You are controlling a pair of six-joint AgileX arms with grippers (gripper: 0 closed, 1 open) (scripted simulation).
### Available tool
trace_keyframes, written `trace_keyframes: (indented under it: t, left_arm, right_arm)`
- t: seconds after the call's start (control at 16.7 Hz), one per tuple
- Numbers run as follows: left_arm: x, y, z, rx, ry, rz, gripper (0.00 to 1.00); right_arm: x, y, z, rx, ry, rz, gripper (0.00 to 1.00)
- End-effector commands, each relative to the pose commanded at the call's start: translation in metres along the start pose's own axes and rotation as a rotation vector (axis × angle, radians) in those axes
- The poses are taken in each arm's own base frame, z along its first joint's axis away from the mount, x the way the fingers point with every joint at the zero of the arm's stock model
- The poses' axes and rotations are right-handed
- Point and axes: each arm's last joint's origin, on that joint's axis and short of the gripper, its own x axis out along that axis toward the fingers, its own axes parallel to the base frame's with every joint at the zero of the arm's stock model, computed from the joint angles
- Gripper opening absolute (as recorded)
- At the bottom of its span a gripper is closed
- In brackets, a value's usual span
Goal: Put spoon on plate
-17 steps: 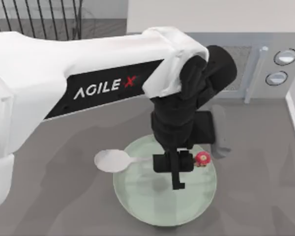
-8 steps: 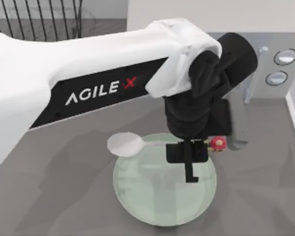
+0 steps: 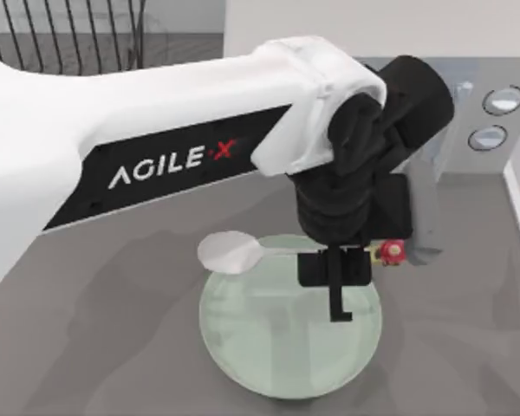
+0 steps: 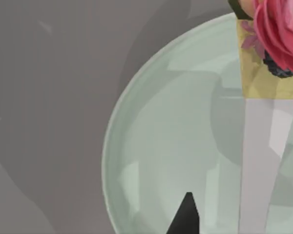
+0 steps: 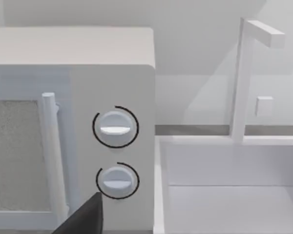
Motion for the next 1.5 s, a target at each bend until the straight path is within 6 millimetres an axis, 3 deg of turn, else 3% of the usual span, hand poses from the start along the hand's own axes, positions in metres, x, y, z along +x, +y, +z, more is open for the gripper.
trace_keyframes:
  t: [0.6,0.9,1.5]
  left_arm:
    - [0.074,-0.005,-0.025,-0.044,0.091,-0.188,0.0]
    - [0.076,-0.006,-0.025,-0.045,0.094,-0.193,0.0]
    - [0.076,-0.006,-0.025,-0.045,0.094,-0.193,0.75]
  right_arm:
    - [0.0,0.0,0.0,0.0,0.0,0.0,1.0]
    - [0.0,0.0,0.0,0.0,0.0,0.0,1.0]
    - [0.0,0.0,0.0,0.0,0.0,0.0,1.0]
